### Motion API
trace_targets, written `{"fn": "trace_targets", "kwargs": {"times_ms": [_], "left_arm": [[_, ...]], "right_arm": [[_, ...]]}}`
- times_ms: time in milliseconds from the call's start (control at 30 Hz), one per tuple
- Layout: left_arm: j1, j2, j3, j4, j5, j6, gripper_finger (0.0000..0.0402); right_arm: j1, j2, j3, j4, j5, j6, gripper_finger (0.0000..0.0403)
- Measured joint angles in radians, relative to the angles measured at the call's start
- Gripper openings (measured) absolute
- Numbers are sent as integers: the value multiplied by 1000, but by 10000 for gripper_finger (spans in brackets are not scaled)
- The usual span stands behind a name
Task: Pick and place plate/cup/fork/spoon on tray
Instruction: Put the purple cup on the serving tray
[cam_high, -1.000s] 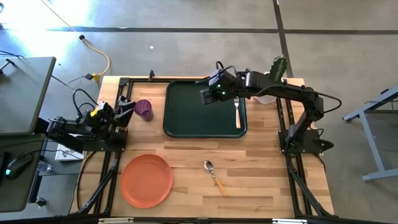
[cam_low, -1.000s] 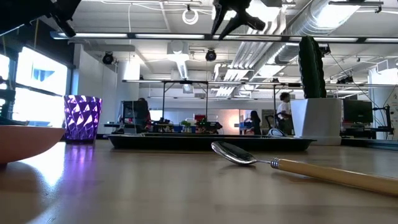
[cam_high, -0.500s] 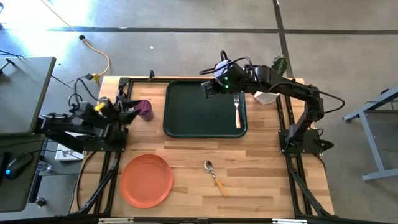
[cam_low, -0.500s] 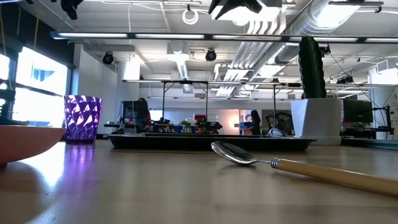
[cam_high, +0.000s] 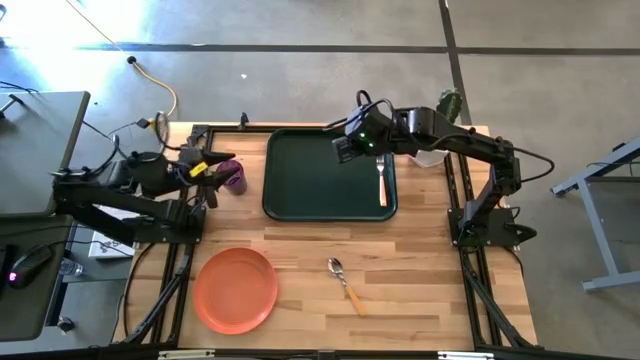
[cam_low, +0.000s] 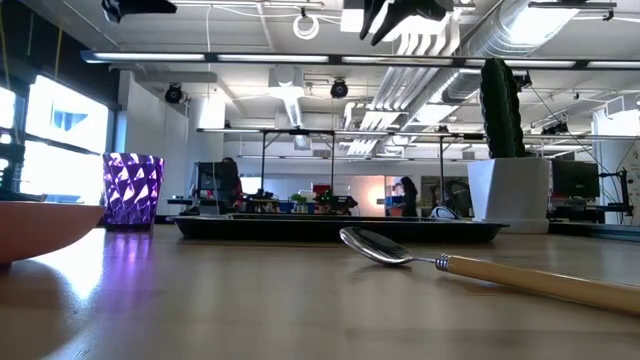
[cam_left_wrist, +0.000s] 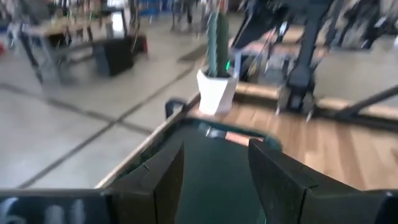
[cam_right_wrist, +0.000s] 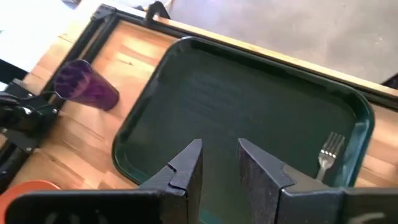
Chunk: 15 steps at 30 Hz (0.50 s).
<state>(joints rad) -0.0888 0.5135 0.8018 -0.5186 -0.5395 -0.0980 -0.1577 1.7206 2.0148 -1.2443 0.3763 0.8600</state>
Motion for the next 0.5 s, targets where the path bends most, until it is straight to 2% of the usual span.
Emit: {"fn": "trace_targets", "kwargs": {"times_ms": [233, 500], "left_arm": [[100, 117, 97, -273, 0, -149, 170], [273, 268, 99, -350, 138, -215, 170]], "right_arm": [[0, 0, 0, -18, -1, -25, 91], [0, 0, 0, -19, -14, -69, 91]]}}
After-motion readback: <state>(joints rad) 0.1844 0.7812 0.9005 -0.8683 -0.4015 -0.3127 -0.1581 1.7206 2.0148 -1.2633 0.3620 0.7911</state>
